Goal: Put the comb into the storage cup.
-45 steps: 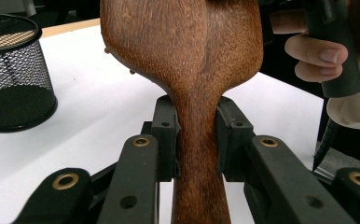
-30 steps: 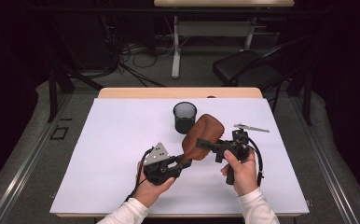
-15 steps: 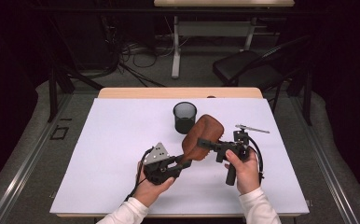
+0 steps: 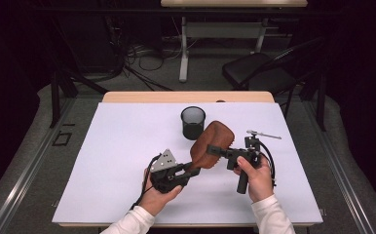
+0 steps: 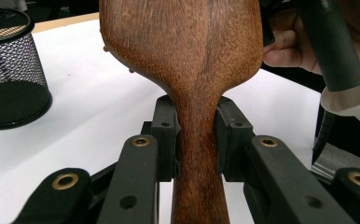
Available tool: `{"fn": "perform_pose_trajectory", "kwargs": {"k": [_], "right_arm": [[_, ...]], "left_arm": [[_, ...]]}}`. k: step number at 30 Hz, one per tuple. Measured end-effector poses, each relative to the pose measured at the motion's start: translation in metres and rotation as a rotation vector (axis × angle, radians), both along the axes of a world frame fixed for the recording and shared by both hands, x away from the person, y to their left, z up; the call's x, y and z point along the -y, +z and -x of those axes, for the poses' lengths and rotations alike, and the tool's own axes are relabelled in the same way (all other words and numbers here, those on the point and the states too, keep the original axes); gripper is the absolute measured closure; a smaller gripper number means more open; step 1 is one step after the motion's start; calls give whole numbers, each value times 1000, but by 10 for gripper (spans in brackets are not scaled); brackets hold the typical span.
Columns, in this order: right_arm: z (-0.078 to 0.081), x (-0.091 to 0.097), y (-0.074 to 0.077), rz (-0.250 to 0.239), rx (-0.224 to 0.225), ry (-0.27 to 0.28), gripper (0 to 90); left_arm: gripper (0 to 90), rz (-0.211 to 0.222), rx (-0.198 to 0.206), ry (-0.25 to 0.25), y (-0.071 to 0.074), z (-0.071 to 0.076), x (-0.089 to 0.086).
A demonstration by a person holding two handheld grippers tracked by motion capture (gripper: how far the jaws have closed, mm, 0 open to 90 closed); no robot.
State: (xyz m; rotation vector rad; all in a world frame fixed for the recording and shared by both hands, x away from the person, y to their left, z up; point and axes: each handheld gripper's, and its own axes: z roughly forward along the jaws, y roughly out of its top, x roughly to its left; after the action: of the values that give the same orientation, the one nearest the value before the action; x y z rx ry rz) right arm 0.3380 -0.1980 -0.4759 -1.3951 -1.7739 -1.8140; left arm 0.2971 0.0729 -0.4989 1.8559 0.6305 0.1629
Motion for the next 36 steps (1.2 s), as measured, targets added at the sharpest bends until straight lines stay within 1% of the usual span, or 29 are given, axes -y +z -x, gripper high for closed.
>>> {"fn": "perform_pose_trajectory", "kwargs": {"k": [2, 4, 15, 22, 25, 36], "right_arm": [[1, 0, 0, -3, -13, -4, 445], [2, 0, -1, -16, -29, -16, 455], [2, 2, -2, -32, -66, -12, 488], [3, 1, -2, -23, -61, -6, 510], [3, 0, -3, -14, -47, -6, 519], [4, 0, -3, -20, -61, -11, 537]], "left_arm": [[722, -4, 2, -3, 0, 0, 0], [722, -3, 1, -6, -1, -1, 0], [721, -9, -2, -16, -3, -2, 0], [721, -24, 1, -12, -5, -2, 1], [721, -25, -3, -12, -6, -2, 2], [718, -30, -4, -11, -7, -2, 2]]}}
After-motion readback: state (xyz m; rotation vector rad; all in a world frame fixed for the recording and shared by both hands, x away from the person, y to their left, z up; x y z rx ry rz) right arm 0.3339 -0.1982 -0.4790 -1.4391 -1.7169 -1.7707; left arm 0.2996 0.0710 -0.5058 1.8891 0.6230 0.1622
